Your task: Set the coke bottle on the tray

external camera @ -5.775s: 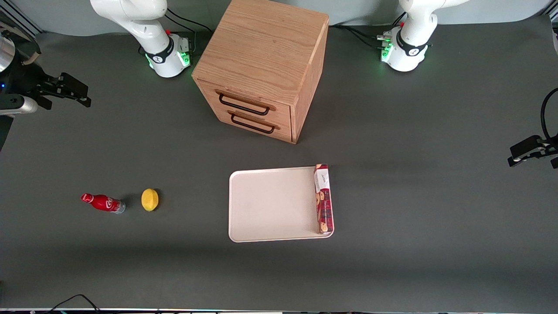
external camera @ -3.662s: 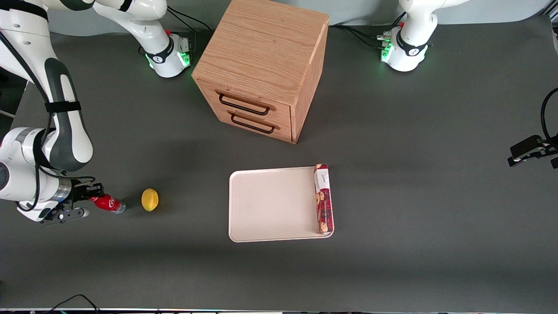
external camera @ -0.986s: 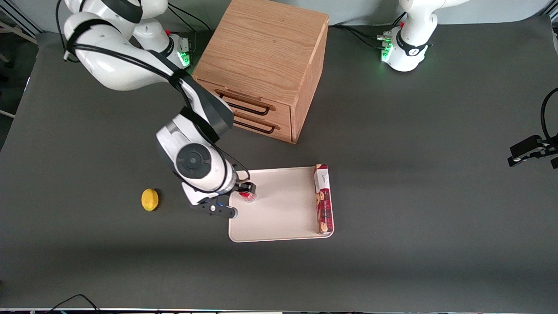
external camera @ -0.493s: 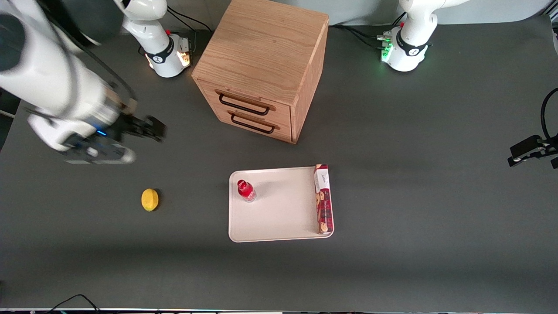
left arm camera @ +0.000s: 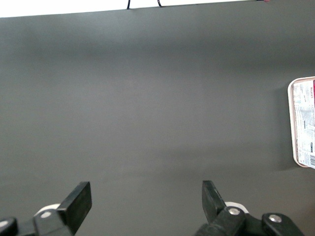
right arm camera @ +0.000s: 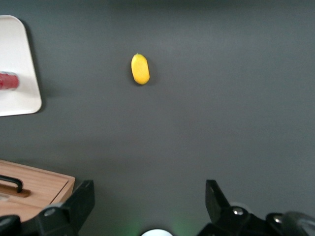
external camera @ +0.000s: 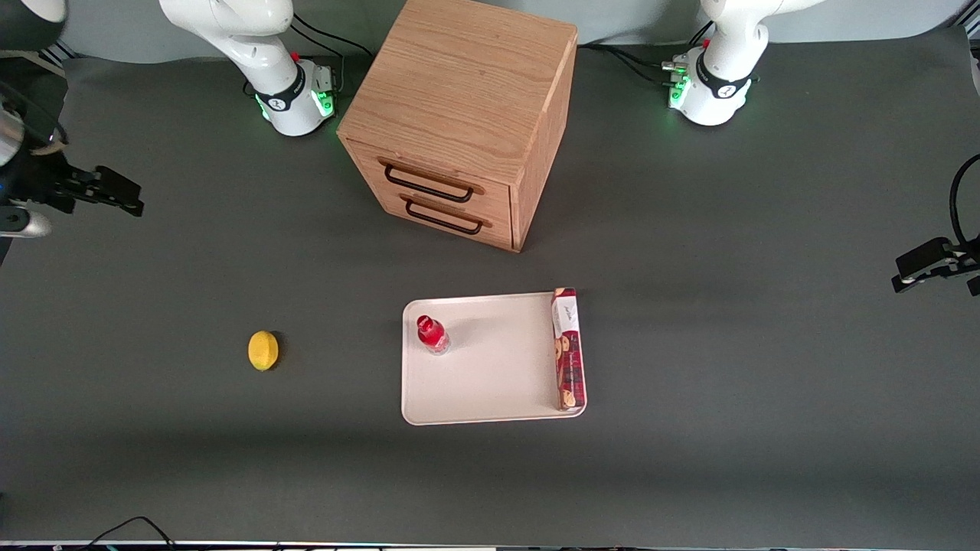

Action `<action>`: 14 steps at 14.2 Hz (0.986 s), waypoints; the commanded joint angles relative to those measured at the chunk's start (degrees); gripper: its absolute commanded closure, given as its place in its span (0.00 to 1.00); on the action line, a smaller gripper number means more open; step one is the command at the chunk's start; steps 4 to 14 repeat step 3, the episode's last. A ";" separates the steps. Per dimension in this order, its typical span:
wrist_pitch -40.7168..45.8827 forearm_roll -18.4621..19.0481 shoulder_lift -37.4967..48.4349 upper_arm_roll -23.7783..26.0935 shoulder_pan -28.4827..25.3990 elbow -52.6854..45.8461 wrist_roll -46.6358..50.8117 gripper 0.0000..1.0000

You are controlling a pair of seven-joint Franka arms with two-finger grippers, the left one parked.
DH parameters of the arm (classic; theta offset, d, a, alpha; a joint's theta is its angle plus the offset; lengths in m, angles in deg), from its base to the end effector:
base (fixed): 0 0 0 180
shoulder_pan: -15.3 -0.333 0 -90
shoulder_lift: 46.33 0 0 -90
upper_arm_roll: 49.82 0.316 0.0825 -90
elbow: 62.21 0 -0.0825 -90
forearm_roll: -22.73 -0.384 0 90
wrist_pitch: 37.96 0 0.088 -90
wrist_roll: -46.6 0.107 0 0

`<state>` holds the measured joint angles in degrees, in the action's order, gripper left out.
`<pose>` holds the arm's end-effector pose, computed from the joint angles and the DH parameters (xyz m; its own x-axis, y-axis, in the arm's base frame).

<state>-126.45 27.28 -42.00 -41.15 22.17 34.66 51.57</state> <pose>0.5261 0.0108 0.6068 0.9963 -0.0583 -0.0633 -0.0521 -0.9940 0.0964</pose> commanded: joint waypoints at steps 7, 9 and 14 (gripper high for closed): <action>-1.78 -4.36 0.25 -0.05 -1.68 -0.17 2.84 0.00; -1.78 -4.36 0.25 -0.05 -1.68 -0.17 2.84 0.00; -1.78 -4.36 0.25 -0.05 -1.68 -0.17 2.84 0.00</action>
